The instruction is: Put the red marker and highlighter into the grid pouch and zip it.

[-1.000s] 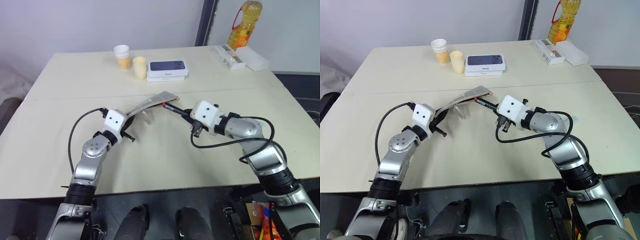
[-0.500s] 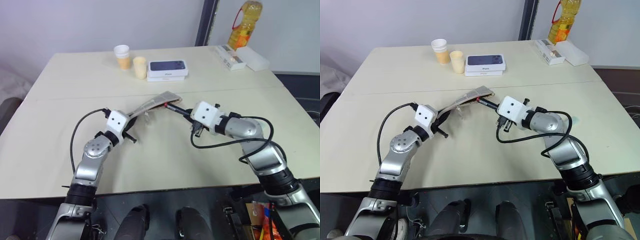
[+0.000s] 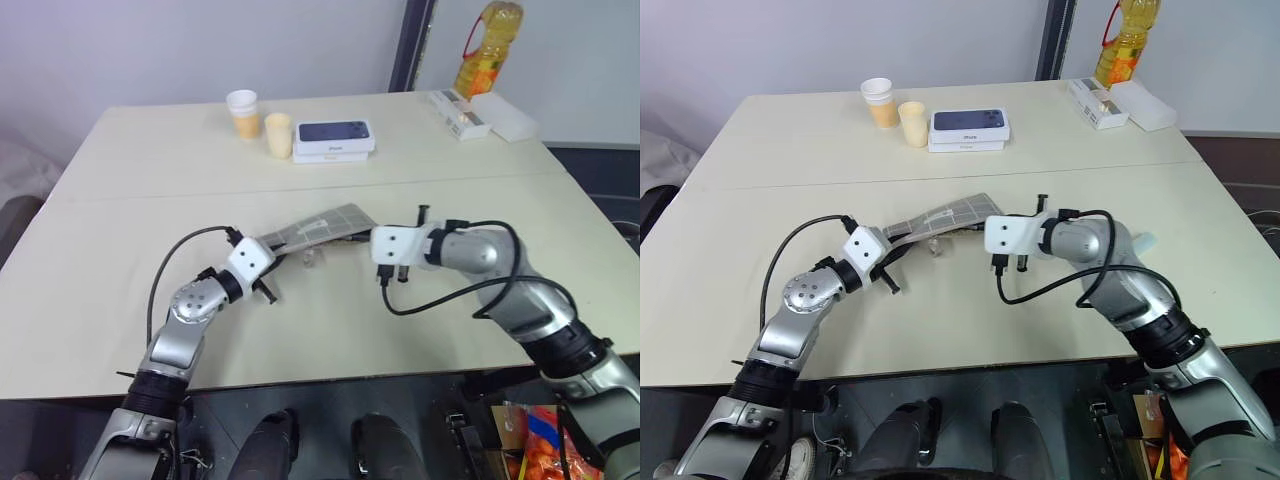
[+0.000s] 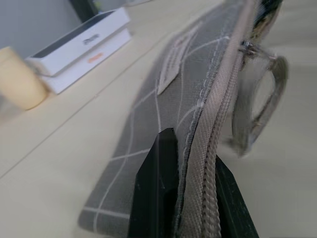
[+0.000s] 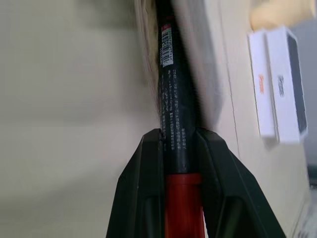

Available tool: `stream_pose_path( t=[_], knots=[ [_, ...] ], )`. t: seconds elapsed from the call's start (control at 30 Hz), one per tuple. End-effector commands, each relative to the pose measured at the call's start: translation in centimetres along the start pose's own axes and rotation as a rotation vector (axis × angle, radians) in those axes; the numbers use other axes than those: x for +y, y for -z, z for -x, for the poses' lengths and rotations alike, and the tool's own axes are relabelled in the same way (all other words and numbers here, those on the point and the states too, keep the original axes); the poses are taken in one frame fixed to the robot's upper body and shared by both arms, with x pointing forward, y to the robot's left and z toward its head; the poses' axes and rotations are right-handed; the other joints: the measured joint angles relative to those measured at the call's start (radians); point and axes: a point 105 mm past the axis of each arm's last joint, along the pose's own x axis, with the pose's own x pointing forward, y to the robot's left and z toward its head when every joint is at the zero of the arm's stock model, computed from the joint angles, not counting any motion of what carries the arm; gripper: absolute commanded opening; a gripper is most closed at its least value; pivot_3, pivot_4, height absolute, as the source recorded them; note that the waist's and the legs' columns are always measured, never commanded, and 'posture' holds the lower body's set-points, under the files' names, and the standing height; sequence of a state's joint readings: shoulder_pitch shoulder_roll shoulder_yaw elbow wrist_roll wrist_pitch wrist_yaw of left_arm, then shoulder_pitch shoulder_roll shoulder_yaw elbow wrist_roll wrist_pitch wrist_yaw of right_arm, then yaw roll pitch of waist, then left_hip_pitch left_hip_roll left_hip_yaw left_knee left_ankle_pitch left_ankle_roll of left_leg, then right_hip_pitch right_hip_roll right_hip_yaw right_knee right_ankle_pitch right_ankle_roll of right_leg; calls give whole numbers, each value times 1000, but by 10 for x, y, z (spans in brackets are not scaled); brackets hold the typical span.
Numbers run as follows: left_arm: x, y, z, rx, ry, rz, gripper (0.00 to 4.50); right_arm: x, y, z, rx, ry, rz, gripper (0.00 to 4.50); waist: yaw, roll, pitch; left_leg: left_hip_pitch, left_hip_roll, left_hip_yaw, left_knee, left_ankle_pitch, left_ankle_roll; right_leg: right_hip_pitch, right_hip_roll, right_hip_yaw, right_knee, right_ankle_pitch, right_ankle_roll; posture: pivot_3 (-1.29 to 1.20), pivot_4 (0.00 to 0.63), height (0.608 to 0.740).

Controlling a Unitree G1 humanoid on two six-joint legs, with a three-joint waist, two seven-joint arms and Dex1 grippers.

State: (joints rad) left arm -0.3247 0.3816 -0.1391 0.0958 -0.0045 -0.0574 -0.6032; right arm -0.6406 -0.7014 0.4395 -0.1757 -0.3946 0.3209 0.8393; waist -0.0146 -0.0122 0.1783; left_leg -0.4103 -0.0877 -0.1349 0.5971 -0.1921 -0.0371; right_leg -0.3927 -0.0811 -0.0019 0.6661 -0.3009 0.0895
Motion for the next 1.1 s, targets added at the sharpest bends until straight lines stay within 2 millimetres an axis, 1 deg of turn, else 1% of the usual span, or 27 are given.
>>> stream_pose_path(
  t=[0.03,0.13,0.2,0.27,0.3,0.33,0.4,0.43,0.47,0.5,0.67,0.73,0.8,0.9,0.93,0.97,1.03,1.1],
  knots=[
    [-4,-25,-5,-80,31,-43,0,-9,-23,-2,-43,28,63,360,1,0,0,0,0,0,0,0,0,0,0,0,0,0,0,0,150,740],
    [-4,-27,-6,-87,23,-27,0,-9,-30,-7,-52,38,61,360,3,0,0,0,0,0,0,0,0,0,0,0,0,0,0,0,150,740],
    [-3,-27,-6,-85,14,-22,0,-9,-31,-7,-54,42,58,360,3,0,0,0,0,0,0,0,0,0,0,0,0,0,0,0,150,740],
    [0,-25,-5,-76,-8,-12,0,-10,-31,-6,-58,48,49,1423,3,0,0,0,0,0,0,0,0,0,0,0,0,0,0,0,150,740],
    [1,-24,-4,-70,-17,-9,0,-10,-31,-5,-59,48,48,1832,3,0,0,0,0,0,0,0,0,0,0,0,0,0,0,0,150,740],
    [3,-22,-4,-62,-27,-10,0,-11,-30,-4,-60,48,47,2337,3,0,0,0,0,0,0,0,0,0,0,0,0,0,0,0,150,740],
    [8,-18,-4,-42,-54,-17,0,-13,-31,0,-80,59,36,3366,2,0,0,0,0,0,0,0,0,0,0,0,0,0,0,0,150,740],
    [10,-16,-4,-35,-69,-18,0,-14,-31,3,-93,63,27,3970,2,0,0,0,0,0,0,0,0,0,0,0,0,0,0,0,150,740],
    [13,-15,-4,-25,-87,-25,0,-15,-33,6,-118,65,19,4409,2,0,0,0,0,0,0,0,0,0,0,0,0,0,0,0,150,740],
    [16,-13,-4,-15,-106,-31,0,-15,-36,10,-152,65,3,4409,3,0,0,0,0,0,0,0,0,0,0,0,0,0,0,0,150,740],
    [24,-9,-8,4,-170,-30,0,-24,-50,35,-331,80,-198,4409,2,0,0,0,0,-1,1,0,0,1,0,0,0,0,0,0,150,740],
    [24,-10,-12,4,-186,-21,0,-28,-49,45,-367,90,-279,4409,2,0,0,0,0,-1,1,0,0,1,0,0,0,0,0,0,150,740],
    [23,-10,-14,2,-197,-14,0,-32,-43,52,-372,120,-354,4409,4,0,0,0,0,-1,1,0,0,1,0,0,0,0,0,0,150,740],
    [24,-8,-16,11,-220,-3,0,-37,-18,63,-316,186,-524,4409,5,0,0,0,0,-1,1,0,0,1,0,0,0,0,0,0,150,740],
    [25,-6,-17,18,-229,-3,0,-38,0,66,-264,226,-615,4409,7,0,0,0,0,-1,1,0,0,1,0,0,0,0,0,0,150,740],
    [25,-5,-19,23,-236,-1,0,-39,24,72,-193,276,-739,4409,8,0,0,0,-1,-1,1,0,0,2,0,0,0,0,1,0,150,740],
    [25,-3,-22,32,-244,-3,0,-33,63,85,-62,367,-963,4464,12,0,0,0,-1,-1,2,0,0,2,0,0,0,0,1,0,150,740],
    [24,-3,-26,31,-245,-1,0,-27,93,99,68,478,-1123,4464,16,0,0,0,-1,-1,2,0,0,2,0,0,0,1,1,0,150,740]
  ],
)
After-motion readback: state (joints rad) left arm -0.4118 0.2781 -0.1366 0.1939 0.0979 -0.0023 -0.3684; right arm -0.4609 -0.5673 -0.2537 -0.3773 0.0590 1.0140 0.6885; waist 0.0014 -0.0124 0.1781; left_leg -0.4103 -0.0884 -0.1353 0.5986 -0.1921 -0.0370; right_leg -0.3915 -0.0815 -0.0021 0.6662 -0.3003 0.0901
